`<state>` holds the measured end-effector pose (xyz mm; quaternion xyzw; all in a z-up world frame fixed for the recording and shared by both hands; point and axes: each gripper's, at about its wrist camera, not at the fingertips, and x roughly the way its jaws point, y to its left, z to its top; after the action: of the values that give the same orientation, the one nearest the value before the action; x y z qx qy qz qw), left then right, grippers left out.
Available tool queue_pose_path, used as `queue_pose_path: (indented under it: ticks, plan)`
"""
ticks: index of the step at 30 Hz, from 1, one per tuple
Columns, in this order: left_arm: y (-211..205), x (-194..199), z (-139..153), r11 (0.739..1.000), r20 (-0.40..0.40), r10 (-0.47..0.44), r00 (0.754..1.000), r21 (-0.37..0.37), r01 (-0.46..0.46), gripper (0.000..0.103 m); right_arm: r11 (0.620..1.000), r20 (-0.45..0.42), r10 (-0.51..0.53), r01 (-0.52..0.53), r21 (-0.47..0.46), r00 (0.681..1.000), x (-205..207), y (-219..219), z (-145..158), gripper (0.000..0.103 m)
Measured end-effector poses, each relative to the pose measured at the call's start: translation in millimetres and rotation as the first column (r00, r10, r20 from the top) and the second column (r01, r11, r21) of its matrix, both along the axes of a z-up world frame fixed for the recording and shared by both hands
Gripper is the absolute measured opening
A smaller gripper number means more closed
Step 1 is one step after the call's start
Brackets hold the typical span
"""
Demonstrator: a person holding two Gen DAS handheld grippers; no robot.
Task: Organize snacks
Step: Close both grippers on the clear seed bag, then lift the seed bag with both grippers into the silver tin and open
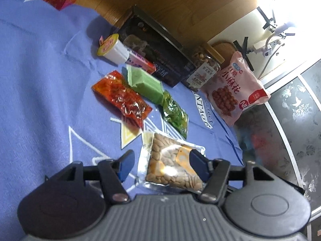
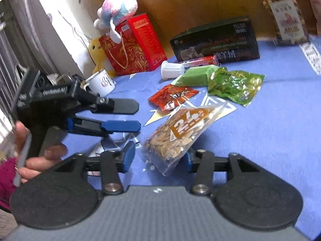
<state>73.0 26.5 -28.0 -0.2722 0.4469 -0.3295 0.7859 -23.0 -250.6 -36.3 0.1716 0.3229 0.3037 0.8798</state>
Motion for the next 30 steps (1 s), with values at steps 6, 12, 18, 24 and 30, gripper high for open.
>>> queue_pose_path:
  ticks: [6,12,18,24,30]
  plan:
    - [-5.9,2.4,-5.5,1.000,-0.025,-0.020,0.999,-0.022,0.019,0.062,0.978,-0.123,-0.040,0.064,0.201,0.992,7.8,-25.2,-10.0,0.057]
    - [-0.5,4.2,-9.1,0.998,-0.046,-0.007,0.999,-0.061,0.004,0.064,0.931,-0.276,-0.072,0.164,0.327,0.959,24.0,-32.4,-26.9,0.013]
    - [9.3,5.4,-6.1,0.987,-0.065,-0.009,0.998,-0.159,-0.002,0.071,0.766,-0.411,0.078,0.209,0.608,0.908,32.5,-47.6,-50.0,0.012]
    - [2.7,10.9,11.2,0.988,-0.016,-0.017,1.000,-0.151,0.015,0.039,0.753,-0.350,0.092,0.165,0.637,0.932,34.8,-47.9,-28.2,0.012]
    - [-9.5,41.5,38.9,0.993,0.062,-0.024,0.998,-0.111,0.031,0.036,0.820,-0.262,0.044,0.115,0.561,0.964,62.8,-50.4,4.8,0.013]
